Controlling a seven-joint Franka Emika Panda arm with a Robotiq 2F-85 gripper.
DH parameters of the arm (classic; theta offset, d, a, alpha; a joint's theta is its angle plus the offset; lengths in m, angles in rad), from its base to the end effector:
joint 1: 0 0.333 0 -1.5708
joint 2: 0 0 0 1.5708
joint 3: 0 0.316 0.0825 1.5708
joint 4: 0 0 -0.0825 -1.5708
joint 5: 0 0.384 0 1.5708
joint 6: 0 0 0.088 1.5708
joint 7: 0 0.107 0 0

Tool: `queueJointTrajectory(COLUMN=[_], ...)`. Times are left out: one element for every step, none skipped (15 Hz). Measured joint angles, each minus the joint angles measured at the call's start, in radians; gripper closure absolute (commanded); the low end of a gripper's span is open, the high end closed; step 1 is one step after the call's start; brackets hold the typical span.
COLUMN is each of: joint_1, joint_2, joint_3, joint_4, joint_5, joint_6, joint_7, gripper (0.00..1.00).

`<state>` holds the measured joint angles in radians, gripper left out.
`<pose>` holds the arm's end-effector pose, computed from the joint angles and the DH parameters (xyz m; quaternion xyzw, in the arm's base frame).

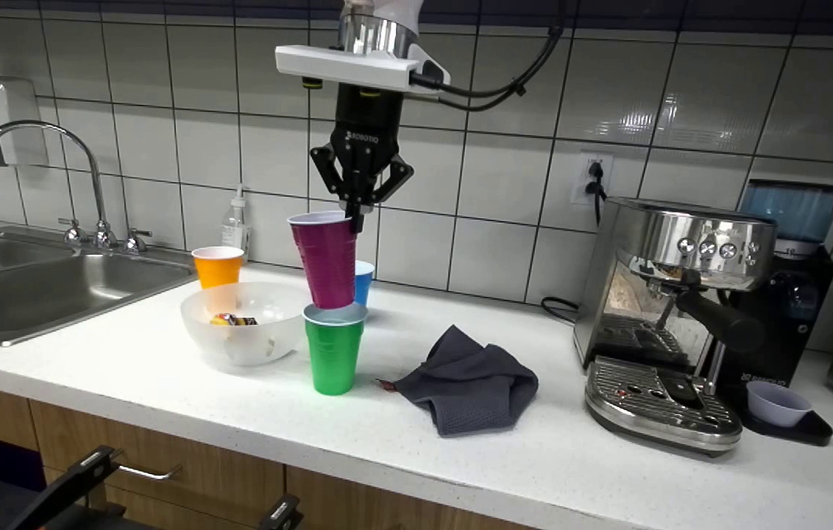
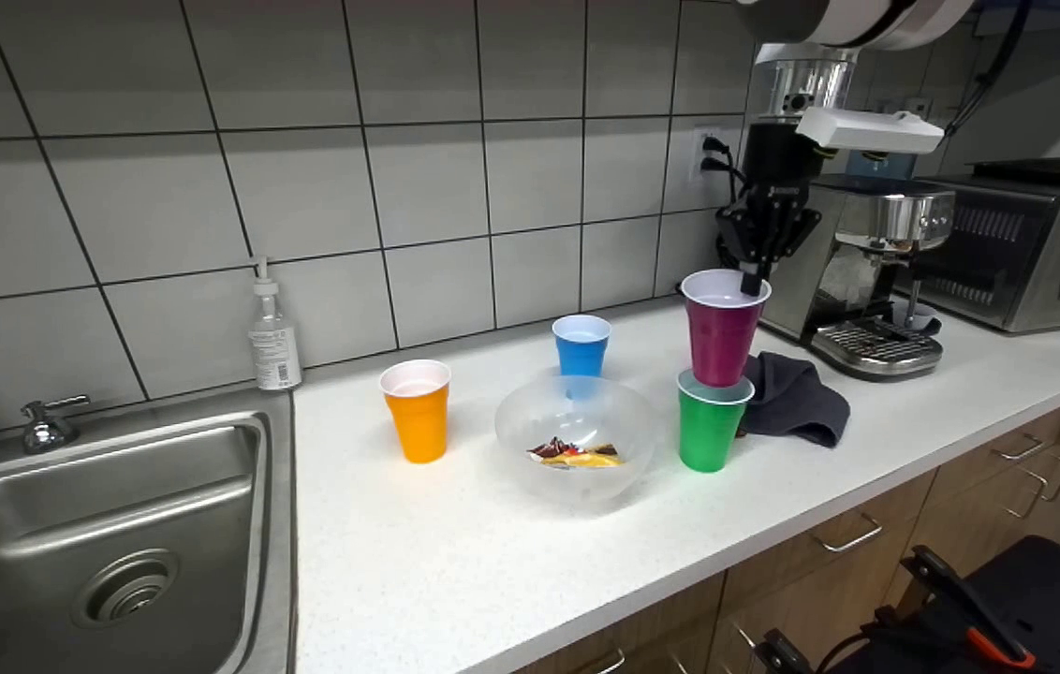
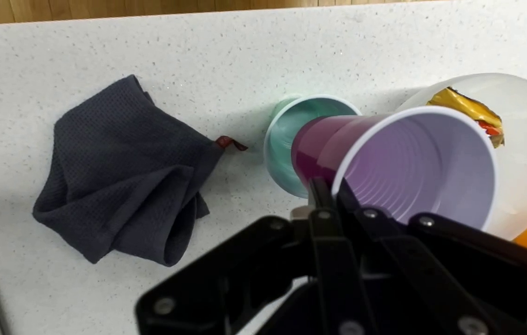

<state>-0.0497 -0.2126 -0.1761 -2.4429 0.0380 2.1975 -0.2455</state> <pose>0.4414 -0.0999 0.3780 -0.9993 -0.0007 0.0099 0.0370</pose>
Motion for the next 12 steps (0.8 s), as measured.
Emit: queueJointTrajectory(joint_1=[0.0,0.0,0.0,-0.001,-0.001,-0.001,-0.002,-0.002,-0.002,-0.002,-0.002,-0.002], joint_2=[0.005,0.009,0.014,0.018,0.023,0.029,0.035,0.04,0.046,0.051,0.056,0.061], joint_3=[-0.002,-0.003,-0.004,-0.005,-0.005,-0.006,-0.006,-0.006,-0.006,-0.006,-0.006,-0.006], joint_4=[0.001,0.003,0.004,0.006,0.007,0.009,0.011,0.013,0.015,0.017,0.019,0.02], joint_5=[0.001,0.001,0.001,0.002,0.002,0.003,0.006,0.01,0.016,0.021,0.026,0.031], joint_6=[0.0,0.0,0.001,0.002,0.002,0.003,0.004,0.005,0.006,0.008,0.01,0.013], joint_7=[-0.002,-0.003,-0.004,-0.004,-0.004,-0.004,-0.005,-0.006,-0.009,-0.012,-0.015,-0.017], gripper=[0.99,0.99,0.99,0.99,0.99,0.99,0.99,0.99,0.99,0.99,0.99,0.99])
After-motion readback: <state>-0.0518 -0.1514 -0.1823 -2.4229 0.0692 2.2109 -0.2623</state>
